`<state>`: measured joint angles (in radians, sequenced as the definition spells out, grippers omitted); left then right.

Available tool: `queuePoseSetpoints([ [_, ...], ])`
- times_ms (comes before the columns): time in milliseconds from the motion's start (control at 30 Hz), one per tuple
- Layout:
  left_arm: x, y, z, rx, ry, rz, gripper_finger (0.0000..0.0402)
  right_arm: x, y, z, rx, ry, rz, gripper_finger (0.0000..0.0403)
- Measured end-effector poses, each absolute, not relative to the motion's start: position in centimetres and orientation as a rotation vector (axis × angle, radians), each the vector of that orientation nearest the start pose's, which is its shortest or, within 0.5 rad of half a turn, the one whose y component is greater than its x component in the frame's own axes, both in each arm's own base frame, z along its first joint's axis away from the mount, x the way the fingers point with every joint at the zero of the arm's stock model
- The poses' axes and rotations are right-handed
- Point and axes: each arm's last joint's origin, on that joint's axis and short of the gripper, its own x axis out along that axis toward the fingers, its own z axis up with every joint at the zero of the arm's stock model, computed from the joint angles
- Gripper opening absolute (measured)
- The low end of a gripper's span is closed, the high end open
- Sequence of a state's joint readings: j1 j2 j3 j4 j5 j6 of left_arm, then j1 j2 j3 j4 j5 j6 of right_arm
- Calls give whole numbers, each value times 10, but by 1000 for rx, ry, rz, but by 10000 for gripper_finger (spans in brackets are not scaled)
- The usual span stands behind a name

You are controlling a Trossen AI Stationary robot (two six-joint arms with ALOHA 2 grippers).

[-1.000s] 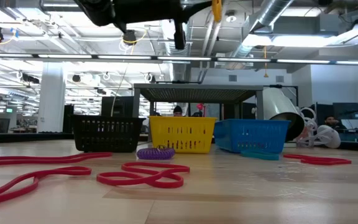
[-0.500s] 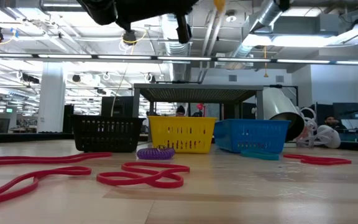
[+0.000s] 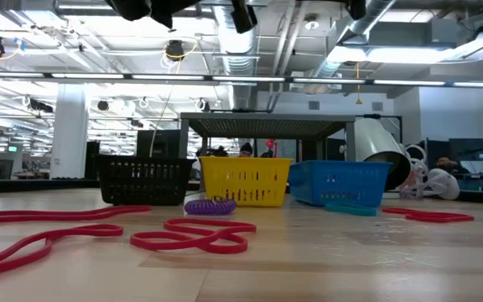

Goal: Pick & Place Office Desk Supplies
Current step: Put the yellow spring keychain into the blue basket

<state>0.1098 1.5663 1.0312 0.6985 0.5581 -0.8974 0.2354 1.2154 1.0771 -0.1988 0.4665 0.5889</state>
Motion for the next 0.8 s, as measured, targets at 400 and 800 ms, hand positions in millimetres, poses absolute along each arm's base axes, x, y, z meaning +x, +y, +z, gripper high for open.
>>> queuePoseSetpoints([
  [400,341,30,318,-817,64,-480,3,245,56,356,476,239,-276,201],
  [800,341,33,318,-817,63,-472,4,244,55,358,484,219,-272,188],
])
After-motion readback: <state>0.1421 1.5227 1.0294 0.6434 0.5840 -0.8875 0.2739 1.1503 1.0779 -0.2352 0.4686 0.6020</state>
